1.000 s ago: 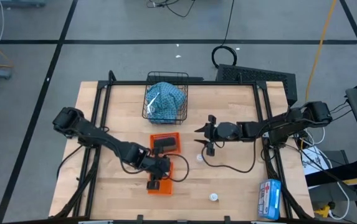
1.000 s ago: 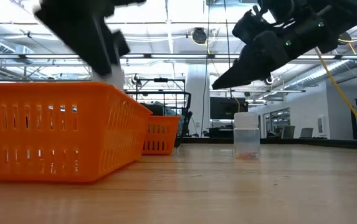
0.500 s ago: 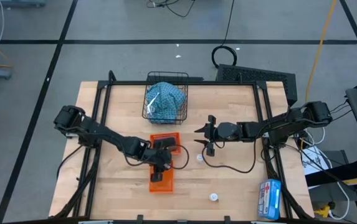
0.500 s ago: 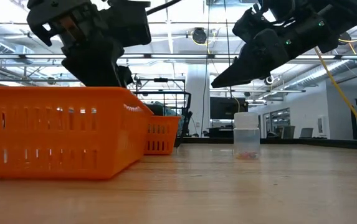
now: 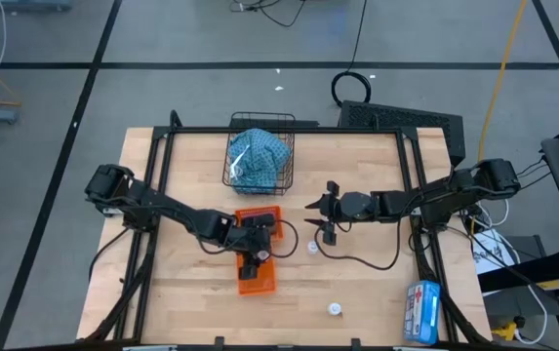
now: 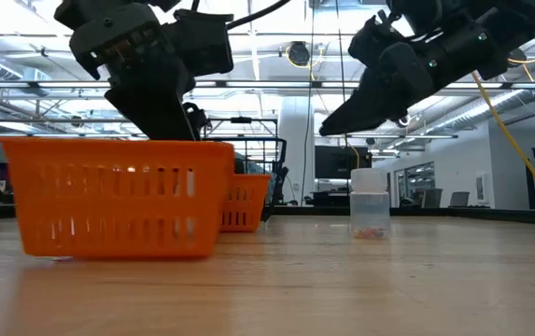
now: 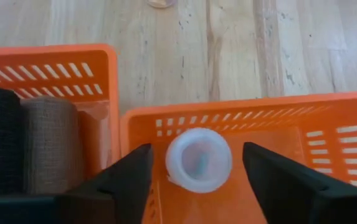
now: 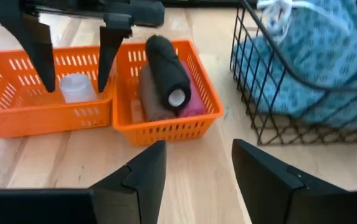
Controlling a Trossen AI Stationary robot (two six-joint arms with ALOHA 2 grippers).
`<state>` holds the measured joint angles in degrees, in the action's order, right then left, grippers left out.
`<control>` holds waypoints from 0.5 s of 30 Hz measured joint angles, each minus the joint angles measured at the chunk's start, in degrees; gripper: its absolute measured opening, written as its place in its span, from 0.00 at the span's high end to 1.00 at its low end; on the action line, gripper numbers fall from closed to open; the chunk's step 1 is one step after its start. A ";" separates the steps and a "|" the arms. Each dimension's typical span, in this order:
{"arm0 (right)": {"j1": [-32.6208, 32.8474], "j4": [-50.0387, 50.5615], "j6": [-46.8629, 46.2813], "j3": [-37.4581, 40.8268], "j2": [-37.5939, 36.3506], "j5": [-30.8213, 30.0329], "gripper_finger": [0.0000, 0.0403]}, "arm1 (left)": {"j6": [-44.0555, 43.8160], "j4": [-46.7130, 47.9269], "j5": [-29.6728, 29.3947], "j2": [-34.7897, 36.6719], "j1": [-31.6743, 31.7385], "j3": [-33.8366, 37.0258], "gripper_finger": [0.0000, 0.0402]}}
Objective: Pick & Place Medicine items
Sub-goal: Put the top white medicine bottle into the bottom orange bin, then put the bottom white medicine bottle into the bottom orange bin
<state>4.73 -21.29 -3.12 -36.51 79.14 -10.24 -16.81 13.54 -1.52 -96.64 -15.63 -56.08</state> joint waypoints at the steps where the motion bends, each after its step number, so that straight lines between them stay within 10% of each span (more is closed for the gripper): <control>1: 0.00 1.04 -0.62 0.00 -0.37 0.02 0.58 | 0.21 0.47 -0.01 0.00 0.15 -0.29 0.34; 15: 0.48 26.27 -9.75 0.25 -13.95 0.00 0.58 | 5.47 5.56 -2.42 11.75 4.06 -3.21 0.24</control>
<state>5.21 4.98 -12.88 -36.27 65.19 -10.24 -11.33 19.09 -3.94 -84.89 -11.57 -59.29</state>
